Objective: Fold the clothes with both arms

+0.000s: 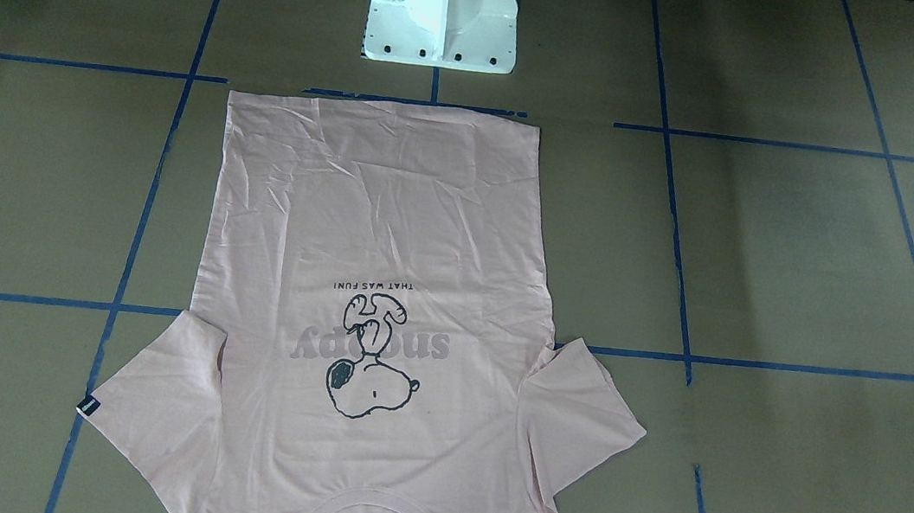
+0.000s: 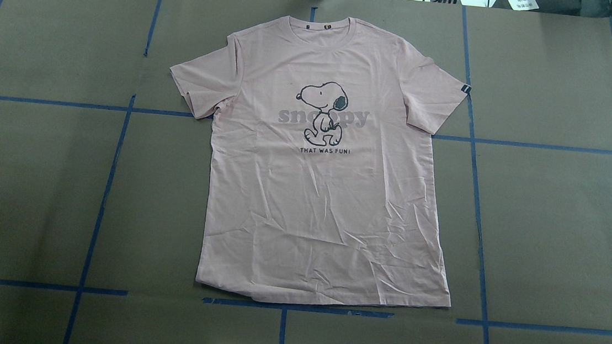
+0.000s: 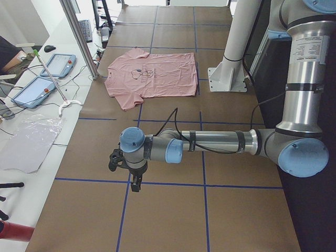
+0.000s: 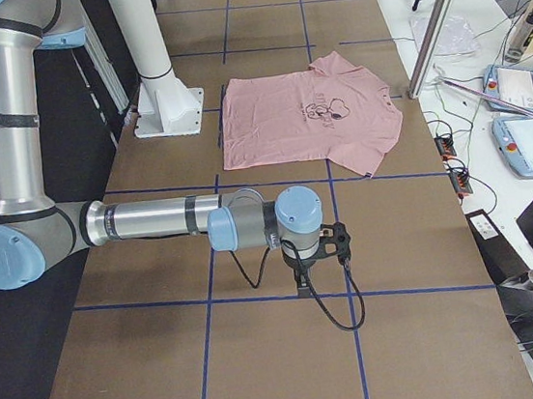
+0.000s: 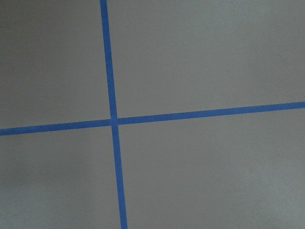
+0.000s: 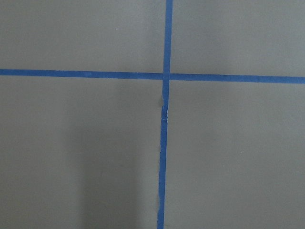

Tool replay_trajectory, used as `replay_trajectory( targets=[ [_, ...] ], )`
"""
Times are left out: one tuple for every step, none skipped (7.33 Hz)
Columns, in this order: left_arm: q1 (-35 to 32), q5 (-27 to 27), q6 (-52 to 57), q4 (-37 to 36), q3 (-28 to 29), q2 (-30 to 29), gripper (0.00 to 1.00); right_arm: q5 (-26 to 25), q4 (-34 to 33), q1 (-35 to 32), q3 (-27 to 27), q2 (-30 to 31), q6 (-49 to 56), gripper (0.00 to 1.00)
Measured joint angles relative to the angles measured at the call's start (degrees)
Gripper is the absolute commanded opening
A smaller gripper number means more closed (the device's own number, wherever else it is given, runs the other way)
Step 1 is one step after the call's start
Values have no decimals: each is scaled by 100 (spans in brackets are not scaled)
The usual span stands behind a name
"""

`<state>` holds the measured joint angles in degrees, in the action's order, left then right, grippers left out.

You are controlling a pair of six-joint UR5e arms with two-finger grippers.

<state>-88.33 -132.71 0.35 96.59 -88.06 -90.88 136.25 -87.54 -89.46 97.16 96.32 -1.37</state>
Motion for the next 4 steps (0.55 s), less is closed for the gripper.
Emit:
replay_trajectory(
  targets=[
    [0,-2,0,2,-1,-1,100,8,0,0,12,-7,-12,100],
    [0,-15,3,23,5,-14,100,24,0,-1,42,-46,-41,100],
    [0,-62,0,57,2,-67,100,55,-2,5,55,-164,-74,100],
    [0,-121,-15,78,-13,-208,100,85,-4,33,55,-332,-96,100]
  ],
)
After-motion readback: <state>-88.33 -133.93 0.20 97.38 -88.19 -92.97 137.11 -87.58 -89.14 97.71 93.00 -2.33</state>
